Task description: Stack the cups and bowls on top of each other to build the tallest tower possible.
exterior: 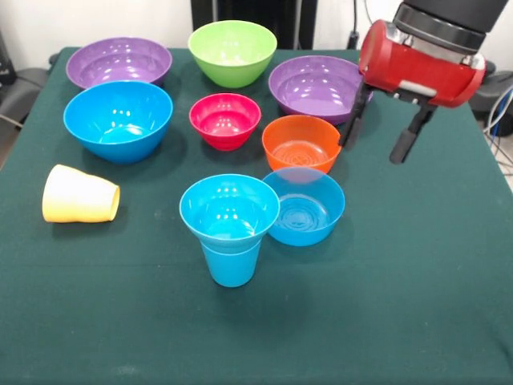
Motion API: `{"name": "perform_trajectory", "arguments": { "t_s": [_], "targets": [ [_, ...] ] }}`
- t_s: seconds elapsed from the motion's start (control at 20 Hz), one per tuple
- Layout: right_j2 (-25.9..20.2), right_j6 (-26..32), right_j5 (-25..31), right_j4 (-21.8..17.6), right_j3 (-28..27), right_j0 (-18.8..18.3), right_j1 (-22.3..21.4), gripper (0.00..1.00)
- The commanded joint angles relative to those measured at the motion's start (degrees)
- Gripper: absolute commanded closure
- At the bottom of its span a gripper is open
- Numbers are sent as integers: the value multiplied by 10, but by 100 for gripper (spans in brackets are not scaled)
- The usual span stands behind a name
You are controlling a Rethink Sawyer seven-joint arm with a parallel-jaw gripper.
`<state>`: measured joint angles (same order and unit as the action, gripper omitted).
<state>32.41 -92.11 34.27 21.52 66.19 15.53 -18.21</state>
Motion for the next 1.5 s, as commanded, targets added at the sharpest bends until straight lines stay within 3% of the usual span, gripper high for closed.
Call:
{"name": "perform_trajectory", "arguments": {
  "t_s": [0.05, 0.45, 0.85, 1.5],
  "targets": [
    [-86, -85, -29, -24, 115, 8, -14, 0],
    [-119, -77, -109, -41, 181, 11, -25, 0],
    [-188, -73, -215, -50, 234, -14, -14, 0],
    [-215, -82, -287, -46, 226, -21, 27, 0]
  ]
}}
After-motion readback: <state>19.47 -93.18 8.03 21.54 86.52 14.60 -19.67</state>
